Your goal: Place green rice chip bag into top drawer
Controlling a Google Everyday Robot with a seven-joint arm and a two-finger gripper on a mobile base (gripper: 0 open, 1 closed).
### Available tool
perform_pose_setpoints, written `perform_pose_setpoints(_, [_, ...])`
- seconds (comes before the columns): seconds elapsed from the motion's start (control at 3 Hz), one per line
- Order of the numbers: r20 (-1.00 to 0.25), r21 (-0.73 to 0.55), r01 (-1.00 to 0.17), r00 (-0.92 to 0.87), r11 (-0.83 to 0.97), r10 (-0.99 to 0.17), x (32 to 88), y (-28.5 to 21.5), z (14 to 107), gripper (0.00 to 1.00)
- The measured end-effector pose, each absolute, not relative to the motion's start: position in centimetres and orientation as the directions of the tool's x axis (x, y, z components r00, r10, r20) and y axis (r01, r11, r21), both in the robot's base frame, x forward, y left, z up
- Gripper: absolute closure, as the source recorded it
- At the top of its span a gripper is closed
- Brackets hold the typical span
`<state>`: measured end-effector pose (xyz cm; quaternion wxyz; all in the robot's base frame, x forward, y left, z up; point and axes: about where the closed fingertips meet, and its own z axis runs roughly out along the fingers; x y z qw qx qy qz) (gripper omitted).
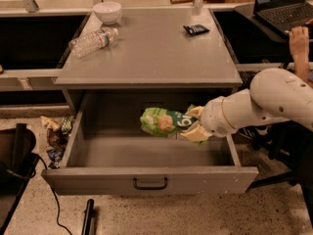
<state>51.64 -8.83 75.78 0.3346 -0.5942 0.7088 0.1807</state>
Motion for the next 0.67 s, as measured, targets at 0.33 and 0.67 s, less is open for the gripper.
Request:
perform_pose_setpoints(0.33, [-0.717, -0.102, -0.936, -0.165, 0.336, -0.677, 54.0, -11.5, 73.3, 1.0])
perform_pose_setpoints(0.67, [-0.744, -0.065, -0.908, -0.233, 0.415, -0.626, 56.2, -13.0, 71.1, 1.0])
